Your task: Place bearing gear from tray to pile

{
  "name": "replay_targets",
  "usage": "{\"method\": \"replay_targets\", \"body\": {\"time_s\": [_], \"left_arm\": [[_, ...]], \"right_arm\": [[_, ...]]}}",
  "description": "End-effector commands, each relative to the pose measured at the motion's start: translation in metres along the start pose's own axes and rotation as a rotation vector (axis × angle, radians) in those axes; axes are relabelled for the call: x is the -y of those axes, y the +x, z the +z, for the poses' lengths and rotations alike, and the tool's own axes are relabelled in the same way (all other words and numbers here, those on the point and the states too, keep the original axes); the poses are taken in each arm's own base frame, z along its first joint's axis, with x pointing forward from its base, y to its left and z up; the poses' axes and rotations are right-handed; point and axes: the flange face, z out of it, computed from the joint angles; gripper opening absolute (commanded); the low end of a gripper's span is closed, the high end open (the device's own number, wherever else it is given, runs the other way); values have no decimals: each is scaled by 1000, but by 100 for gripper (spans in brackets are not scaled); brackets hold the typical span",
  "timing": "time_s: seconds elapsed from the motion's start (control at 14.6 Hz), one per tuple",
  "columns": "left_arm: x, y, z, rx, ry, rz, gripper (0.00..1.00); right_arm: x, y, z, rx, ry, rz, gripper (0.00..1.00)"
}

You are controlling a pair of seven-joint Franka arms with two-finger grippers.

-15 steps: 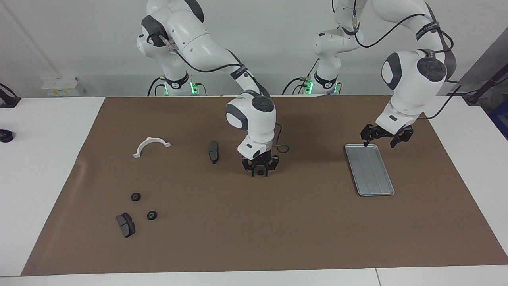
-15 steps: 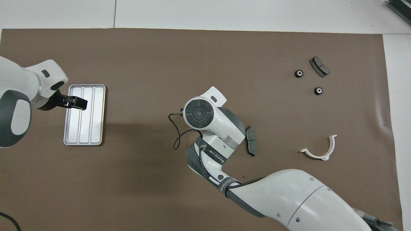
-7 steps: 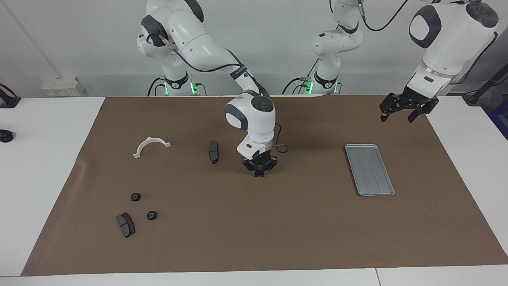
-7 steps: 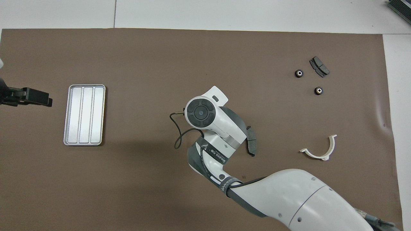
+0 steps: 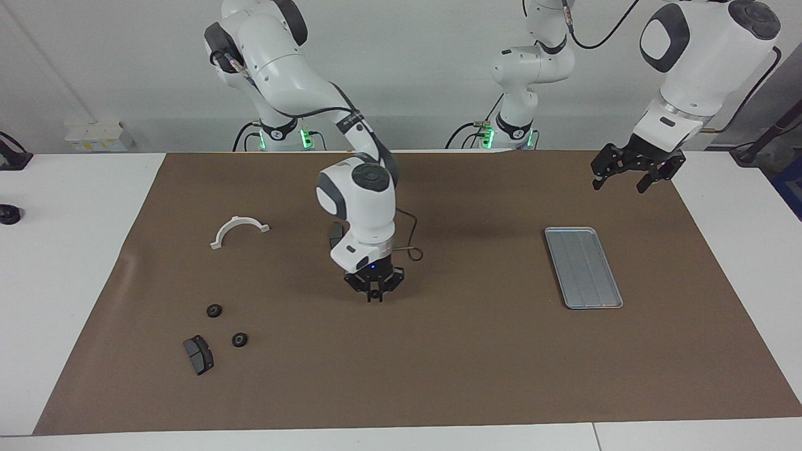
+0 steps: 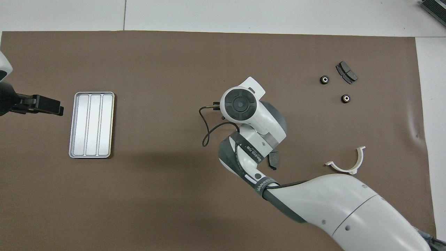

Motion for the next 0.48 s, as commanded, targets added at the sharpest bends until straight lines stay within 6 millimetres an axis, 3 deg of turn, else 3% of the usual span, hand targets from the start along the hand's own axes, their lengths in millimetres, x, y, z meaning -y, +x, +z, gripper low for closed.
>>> {"method": "replay_targets", "body": {"time_s": [0.0, 0.27, 0.41], "left_arm": [[6, -3, 0, 12, -7, 22, 100], [6, -2, -1, 6, -7, 19, 100], [7, -4, 1, 14, -8, 11, 100]], "right_arm": [[-66, 21, 4, 36, -26, -66, 0], [-151, 30, 3, 114, -76, -110, 0], [-168, 27, 6, 145, -79, -97, 0]]}}
